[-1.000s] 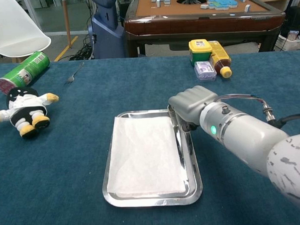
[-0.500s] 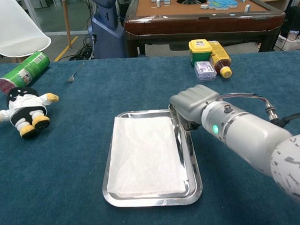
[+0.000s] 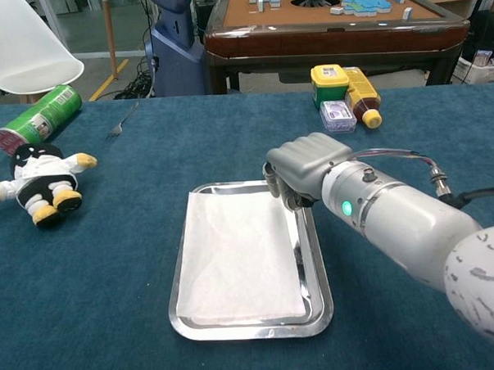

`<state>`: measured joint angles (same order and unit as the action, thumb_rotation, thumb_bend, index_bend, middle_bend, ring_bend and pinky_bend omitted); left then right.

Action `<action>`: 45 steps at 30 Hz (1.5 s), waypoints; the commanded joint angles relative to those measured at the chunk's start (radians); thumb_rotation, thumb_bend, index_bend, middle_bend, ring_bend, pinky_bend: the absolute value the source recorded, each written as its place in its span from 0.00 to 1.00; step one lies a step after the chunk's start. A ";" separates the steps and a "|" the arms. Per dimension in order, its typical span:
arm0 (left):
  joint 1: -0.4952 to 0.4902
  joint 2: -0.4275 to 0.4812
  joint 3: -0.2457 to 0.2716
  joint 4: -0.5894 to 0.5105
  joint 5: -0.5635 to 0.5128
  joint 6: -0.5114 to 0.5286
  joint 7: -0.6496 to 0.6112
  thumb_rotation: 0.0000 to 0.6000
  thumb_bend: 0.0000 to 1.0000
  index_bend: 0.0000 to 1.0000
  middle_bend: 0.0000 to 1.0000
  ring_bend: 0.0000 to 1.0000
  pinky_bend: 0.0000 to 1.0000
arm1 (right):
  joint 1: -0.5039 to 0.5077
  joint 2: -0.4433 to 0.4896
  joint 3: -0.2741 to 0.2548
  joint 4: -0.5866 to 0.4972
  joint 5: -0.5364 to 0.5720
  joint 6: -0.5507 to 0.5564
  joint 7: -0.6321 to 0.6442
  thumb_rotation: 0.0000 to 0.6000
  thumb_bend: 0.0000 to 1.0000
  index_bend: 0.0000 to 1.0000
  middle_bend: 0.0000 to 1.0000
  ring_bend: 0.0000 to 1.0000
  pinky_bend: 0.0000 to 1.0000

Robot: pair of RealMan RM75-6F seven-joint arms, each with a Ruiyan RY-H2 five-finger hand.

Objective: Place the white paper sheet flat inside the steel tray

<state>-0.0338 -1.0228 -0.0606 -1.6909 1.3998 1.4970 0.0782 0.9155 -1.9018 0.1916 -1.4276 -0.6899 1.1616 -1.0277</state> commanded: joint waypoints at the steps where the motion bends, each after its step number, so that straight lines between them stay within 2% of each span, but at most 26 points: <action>1: 0.001 0.001 0.000 -0.001 0.000 0.001 -0.002 1.00 0.22 0.17 0.04 0.00 0.21 | 0.002 -0.015 0.001 0.022 -0.014 -0.010 0.016 1.00 1.00 0.42 1.00 1.00 1.00; 17: 0.010 0.015 -0.004 -0.003 0.002 0.017 -0.028 1.00 0.22 0.17 0.04 0.00 0.21 | 0.011 -0.087 0.008 0.121 -0.043 -0.052 0.047 1.00 1.00 0.42 1.00 1.00 1.00; 45: 0.009 0.013 -0.004 -0.003 0.003 0.014 -0.021 1.00 0.22 0.17 0.04 0.00 0.21 | 0.001 -0.064 0.016 0.074 0.015 -0.028 -0.034 1.00 1.00 0.42 1.00 1.00 1.00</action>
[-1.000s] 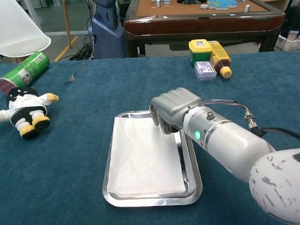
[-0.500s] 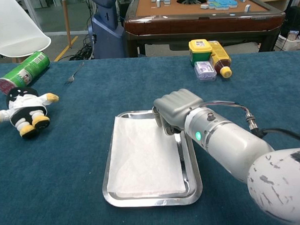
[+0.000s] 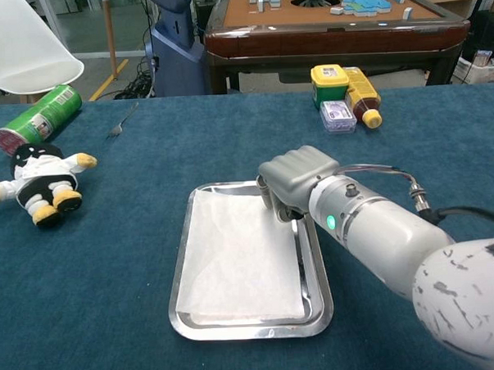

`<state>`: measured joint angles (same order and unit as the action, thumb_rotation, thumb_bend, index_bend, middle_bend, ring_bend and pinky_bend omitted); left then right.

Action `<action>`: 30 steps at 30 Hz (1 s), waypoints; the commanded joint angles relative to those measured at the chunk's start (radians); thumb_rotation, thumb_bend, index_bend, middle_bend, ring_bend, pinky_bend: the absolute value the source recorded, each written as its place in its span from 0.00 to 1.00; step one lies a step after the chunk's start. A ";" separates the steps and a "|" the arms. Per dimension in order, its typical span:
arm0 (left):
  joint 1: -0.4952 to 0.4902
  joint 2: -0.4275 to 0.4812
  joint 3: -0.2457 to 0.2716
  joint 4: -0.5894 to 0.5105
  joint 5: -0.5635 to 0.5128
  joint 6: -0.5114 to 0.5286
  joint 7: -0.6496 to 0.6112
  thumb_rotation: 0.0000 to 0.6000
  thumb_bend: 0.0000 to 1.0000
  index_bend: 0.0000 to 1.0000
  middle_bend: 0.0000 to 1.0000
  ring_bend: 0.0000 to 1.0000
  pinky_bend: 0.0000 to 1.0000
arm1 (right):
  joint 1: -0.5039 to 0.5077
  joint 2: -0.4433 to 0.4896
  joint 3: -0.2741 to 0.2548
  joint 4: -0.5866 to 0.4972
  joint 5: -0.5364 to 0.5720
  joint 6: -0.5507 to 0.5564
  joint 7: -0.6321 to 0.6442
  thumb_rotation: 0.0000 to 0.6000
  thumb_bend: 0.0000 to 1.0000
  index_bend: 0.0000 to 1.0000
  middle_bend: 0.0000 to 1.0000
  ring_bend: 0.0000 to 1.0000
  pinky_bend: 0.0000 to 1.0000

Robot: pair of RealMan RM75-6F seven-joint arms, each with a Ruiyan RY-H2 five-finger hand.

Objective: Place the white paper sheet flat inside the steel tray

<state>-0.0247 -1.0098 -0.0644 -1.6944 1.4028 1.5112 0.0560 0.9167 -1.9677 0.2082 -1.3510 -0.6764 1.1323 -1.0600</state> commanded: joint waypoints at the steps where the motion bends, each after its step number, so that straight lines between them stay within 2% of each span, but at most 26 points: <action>1: 0.000 0.000 0.000 0.000 0.000 0.000 0.001 1.00 0.22 0.17 0.04 0.00 0.21 | -0.001 0.003 -0.001 -0.005 0.002 0.001 -0.002 1.00 1.00 0.42 1.00 1.00 1.00; 30: -0.002 -0.002 -0.001 0.000 -0.003 -0.004 0.005 1.00 0.22 0.17 0.04 0.00 0.21 | -0.012 0.032 -0.028 -0.034 -0.015 -0.009 0.016 1.00 1.00 0.42 1.00 1.00 1.00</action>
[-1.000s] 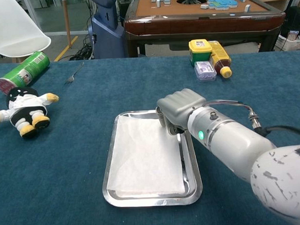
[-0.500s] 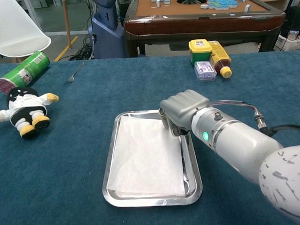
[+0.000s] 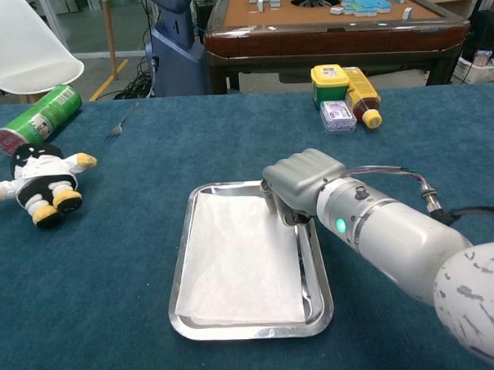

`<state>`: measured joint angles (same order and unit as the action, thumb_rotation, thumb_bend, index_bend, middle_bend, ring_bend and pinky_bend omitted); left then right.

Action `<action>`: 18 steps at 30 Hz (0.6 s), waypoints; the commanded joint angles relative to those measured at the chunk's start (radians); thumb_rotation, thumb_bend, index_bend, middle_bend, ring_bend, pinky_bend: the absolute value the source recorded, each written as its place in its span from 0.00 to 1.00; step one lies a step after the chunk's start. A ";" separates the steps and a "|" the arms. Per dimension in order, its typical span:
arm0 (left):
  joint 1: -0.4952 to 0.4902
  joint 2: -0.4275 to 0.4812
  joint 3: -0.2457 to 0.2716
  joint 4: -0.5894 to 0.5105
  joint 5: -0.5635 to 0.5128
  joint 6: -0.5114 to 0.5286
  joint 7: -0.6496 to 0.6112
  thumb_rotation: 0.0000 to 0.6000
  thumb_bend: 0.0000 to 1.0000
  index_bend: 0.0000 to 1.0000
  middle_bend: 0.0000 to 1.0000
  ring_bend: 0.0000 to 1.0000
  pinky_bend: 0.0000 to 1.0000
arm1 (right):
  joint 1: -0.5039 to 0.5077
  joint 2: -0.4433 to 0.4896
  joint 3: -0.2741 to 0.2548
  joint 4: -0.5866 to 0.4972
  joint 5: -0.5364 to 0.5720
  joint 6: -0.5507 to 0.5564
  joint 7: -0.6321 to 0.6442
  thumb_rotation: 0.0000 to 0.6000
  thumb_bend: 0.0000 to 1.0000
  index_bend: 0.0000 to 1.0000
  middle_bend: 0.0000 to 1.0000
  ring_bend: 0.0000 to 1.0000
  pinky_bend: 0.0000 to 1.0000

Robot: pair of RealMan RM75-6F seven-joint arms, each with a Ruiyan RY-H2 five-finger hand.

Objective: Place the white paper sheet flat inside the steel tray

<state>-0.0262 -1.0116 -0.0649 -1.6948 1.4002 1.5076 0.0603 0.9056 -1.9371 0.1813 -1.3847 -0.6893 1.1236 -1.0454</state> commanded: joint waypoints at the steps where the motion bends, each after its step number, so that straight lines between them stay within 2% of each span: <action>1: 0.000 -0.001 0.000 0.000 0.000 0.000 0.001 1.00 0.22 0.17 0.04 0.00 0.21 | -0.001 0.002 -0.002 -0.001 -0.003 0.000 0.002 1.00 1.00 0.42 1.00 1.00 1.00; 8: 0.000 -0.001 0.000 0.001 -0.001 -0.001 0.002 1.00 0.22 0.17 0.04 0.00 0.21 | -0.007 0.016 0.000 -0.016 -0.029 0.014 0.020 1.00 1.00 0.42 1.00 1.00 1.00; 18: -0.003 -0.005 0.002 0.002 -0.002 -0.007 0.008 1.00 0.22 0.17 0.04 0.00 0.21 | -0.030 0.058 0.002 -0.053 -0.147 0.052 0.105 1.00 1.00 0.42 1.00 1.00 1.00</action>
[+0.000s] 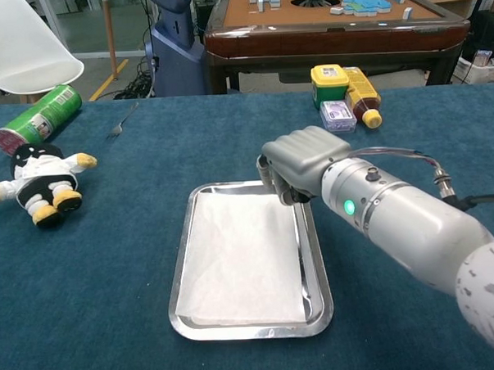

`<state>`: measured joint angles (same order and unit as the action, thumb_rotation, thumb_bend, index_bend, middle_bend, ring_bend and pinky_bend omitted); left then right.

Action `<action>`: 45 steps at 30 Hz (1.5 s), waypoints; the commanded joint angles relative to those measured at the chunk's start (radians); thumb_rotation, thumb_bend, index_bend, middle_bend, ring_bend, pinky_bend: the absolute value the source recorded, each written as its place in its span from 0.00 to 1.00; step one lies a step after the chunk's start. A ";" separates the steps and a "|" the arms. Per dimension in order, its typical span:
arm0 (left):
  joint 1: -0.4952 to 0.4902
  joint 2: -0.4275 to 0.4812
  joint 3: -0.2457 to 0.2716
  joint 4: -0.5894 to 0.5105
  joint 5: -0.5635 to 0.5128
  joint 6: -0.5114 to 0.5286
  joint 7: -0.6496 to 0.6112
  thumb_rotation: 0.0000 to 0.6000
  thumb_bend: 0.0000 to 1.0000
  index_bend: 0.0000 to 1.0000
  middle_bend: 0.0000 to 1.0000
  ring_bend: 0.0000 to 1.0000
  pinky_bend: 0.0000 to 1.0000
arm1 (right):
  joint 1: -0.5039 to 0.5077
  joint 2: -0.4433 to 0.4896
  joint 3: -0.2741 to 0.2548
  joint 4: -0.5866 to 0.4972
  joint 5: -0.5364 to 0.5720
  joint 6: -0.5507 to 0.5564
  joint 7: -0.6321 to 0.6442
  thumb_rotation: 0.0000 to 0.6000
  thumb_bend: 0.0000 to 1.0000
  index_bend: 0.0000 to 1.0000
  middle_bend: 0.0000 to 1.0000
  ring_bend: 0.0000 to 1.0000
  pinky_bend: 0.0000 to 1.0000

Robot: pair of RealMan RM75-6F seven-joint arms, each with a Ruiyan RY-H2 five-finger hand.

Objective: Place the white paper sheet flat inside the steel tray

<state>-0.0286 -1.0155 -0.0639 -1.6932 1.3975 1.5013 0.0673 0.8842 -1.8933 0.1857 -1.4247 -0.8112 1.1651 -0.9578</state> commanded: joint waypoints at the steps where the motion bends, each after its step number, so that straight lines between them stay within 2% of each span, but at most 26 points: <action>1: -0.001 -0.001 0.001 0.000 0.000 -0.001 0.002 1.00 0.22 0.17 0.04 0.00 0.21 | -0.011 0.020 -0.004 -0.019 -0.034 0.014 0.021 1.00 0.98 0.42 1.00 1.00 1.00; 5: -0.002 -0.003 0.001 0.002 -0.002 -0.004 0.005 1.00 0.22 0.17 0.04 0.00 0.21 | -0.028 0.054 -0.013 -0.053 -0.069 0.030 0.038 1.00 0.83 0.42 1.00 0.99 1.00; 9: -0.002 -0.004 0.001 0.001 -0.003 -0.005 0.010 1.00 0.22 0.17 0.04 0.00 0.21 | -0.055 0.107 -0.027 -0.103 -0.107 0.049 0.063 1.00 0.61 0.42 1.00 0.91 1.00; 10: -0.002 -0.004 0.001 0.001 -0.002 -0.004 0.011 1.00 0.22 0.17 0.04 0.00 0.21 | -0.061 0.121 -0.030 -0.116 -0.115 0.052 0.068 1.00 0.53 0.42 0.98 0.87 1.00; 11: -0.002 -0.005 0.001 0.000 -0.002 -0.003 0.013 1.00 0.22 0.17 0.04 0.00 0.21 | -0.070 0.142 -0.035 -0.135 -0.124 0.058 0.074 1.00 0.44 0.42 0.95 0.83 1.00; 13: -0.002 -0.005 0.001 -0.001 -0.002 -0.002 0.017 1.00 0.22 0.17 0.04 0.00 0.21 | -0.083 0.178 -0.042 -0.167 -0.138 0.062 0.084 1.00 0.33 0.42 0.87 0.77 0.97; 15: -0.002 -0.007 0.002 -0.002 -0.001 -0.002 0.022 1.00 0.22 0.17 0.04 0.00 0.21 | -0.100 0.228 -0.053 -0.208 -0.152 0.064 0.097 1.00 0.23 0.42 0.78 0.69 0.89; 20: -0.003 -0.011 0.005 -0.006 0.003 -0.001 0.036 1.00 0.22 0.17 0.04 0.00 0.21 | -0.144 0.347 -0.082 -0.301 -0.185 0.080 0.126 1.00 0.10 0.42 0.62 0.56 0.76; 26: -0.003 -0.016 0.008 -0.011 0.010 0.002 0.052 1.00 0.22 0.17 0.04 0.00 0.21 | -0.208 0.506 -0.143 -0.384 -0.275 0.063 0.245 1.00 0.08 0.42 0.54 0.50 0.72; 29: -0.001 -0.016 0.009 -0.015 0.017 0.010 0.057 1.00 0.22 0.17 0.05 0.00 0.21 | -0.250 0.582 -0.186 -0.410 -0.347 0.082 0.295 1.00 0.07 0.42 0.51 0.47 0.59; 31: 0.002 -0.015 0.011 -0.019 0.024 0.018 0.060 1.00 0.22 0.17 0.05 0.00 0.21 | -0.283 0.633 -0.213 -0.436 -0.383 0.099 0.332 1.00 0.05 0.42 0.50 0.46 0.55; 36: 0.013 -0.013 0.020 -0.037 0.065 0.053 0.073 1.00 0.22 0.17 0.06 0.02 0.22 | -0.356 0.769 -0.284 -0.494 -0.455 0.116 0.406 1.00 0.04 0.42 0.46 0.41 0.54; 39: 0.019 -0.014 0.026 -0.048 0.090 0.072 0.085 1.00 0.22 0.17 0.08 0.03 0.23 | -0.404 0.821 -0.315 -0.511 -0.501 0.153 0.431 1.00 0.04 0.42 0.46 0.38 0.52; 45: 0.023 -0.021 0.038 -0.059 0.129 0.086 0.094 1.00 0.22 0.17 0.09 0.05 0.24 | -0.516 0.847 -0.346 -0.518 -0.563 0.260 0.455 1.00 0.04 0.42 0.46 0.37 0.50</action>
<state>-0.0062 -1.0343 -0.0279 -1.7514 1.5212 1.5852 0.1628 0.4058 -1.0587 -0.1444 -1.9369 -1.3516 1.3905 -0.5139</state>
